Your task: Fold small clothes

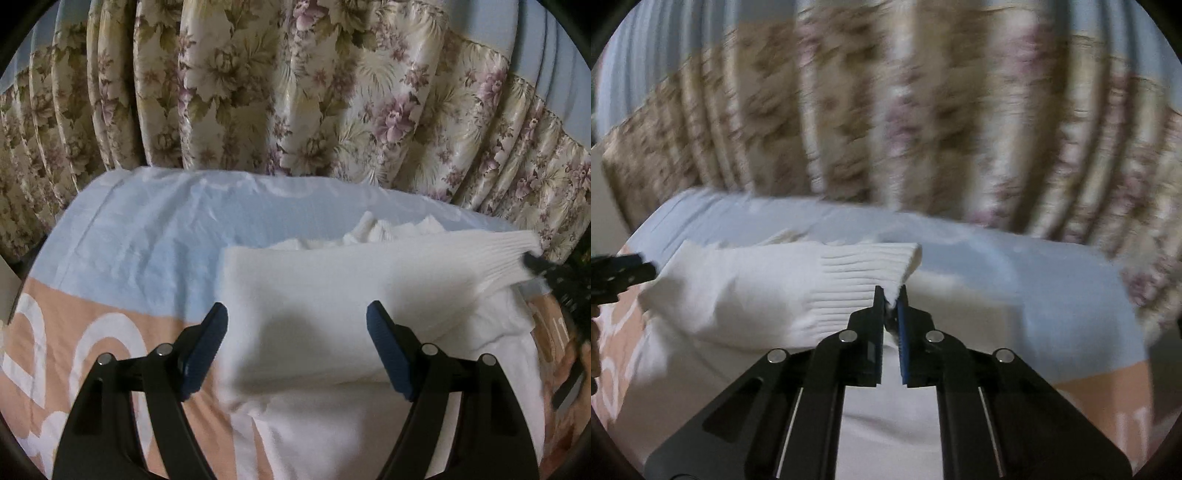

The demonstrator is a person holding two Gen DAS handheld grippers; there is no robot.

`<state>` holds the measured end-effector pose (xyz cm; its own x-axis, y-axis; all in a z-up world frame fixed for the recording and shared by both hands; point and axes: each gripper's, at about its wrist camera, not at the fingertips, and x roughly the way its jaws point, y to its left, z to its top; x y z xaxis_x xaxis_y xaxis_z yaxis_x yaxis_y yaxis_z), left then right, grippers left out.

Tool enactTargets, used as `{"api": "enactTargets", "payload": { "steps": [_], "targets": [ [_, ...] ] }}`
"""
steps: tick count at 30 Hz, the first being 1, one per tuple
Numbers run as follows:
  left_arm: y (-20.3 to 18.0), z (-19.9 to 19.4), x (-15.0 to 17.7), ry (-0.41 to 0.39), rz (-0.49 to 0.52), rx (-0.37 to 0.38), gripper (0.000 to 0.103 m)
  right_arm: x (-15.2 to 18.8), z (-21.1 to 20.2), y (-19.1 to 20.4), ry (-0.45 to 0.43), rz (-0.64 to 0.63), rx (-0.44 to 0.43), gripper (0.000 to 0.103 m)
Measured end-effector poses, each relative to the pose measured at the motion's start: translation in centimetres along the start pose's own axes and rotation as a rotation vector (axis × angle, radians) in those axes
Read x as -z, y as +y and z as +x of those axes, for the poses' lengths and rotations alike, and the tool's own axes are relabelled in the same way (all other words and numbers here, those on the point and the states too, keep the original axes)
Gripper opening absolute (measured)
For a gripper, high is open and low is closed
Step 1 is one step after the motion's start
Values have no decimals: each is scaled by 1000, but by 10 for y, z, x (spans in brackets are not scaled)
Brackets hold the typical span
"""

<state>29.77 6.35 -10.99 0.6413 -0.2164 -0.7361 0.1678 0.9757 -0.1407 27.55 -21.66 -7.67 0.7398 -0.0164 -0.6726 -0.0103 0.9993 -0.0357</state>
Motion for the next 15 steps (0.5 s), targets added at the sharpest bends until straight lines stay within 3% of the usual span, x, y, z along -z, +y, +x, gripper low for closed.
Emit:
{"api": "enactTargets", "payload": {
  "steps": [6, 15],
  "targets": [
    [2, 25, 1, 56, -31, 3, 78, 33, 36, -76, 232, 189, 3, 7],
    [-5, 47, 13, 124, 25, -45, 78, 42, 54, -87, 283, 160, 23, 9]
  ]
}}
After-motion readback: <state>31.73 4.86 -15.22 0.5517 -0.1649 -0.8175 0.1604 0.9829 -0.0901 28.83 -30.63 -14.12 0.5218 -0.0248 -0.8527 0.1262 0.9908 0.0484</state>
